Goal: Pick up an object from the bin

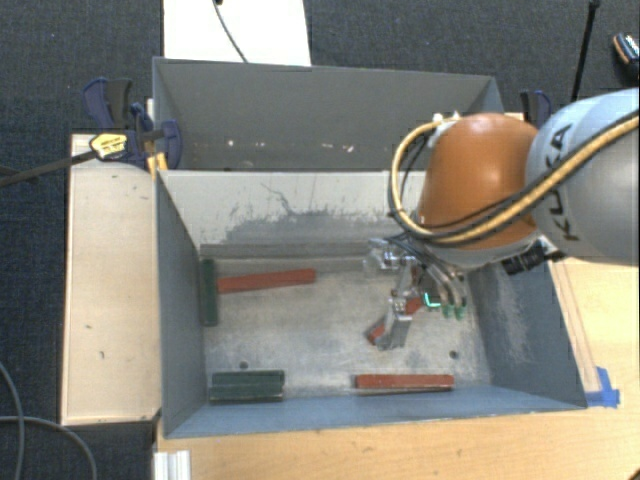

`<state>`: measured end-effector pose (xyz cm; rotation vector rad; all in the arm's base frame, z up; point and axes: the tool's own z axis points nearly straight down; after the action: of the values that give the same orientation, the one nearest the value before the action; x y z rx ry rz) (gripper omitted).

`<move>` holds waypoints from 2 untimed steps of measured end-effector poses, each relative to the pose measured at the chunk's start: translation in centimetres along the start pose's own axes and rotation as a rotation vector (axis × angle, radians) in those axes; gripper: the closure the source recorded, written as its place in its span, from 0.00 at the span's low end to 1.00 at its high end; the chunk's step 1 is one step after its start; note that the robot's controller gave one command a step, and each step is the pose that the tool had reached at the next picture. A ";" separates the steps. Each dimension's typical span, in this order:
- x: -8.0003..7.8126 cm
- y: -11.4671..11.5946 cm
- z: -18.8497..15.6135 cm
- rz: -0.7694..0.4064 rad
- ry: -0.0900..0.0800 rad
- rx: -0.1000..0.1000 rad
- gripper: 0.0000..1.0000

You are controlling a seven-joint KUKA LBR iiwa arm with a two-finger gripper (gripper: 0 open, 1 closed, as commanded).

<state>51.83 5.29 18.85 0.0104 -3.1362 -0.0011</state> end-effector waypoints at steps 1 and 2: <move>-1.9 -11.2 12.2 -0.104 -0.001 0.003 0.00; -2.1 -10.7 11.8 -0.107 -0.008 0.000 1.00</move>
Offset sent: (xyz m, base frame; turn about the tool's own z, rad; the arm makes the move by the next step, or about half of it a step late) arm 0.0205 -0.1068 -0.1185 -0.1108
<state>53.95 -5.40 7.05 0.1787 -3.1388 -0.0008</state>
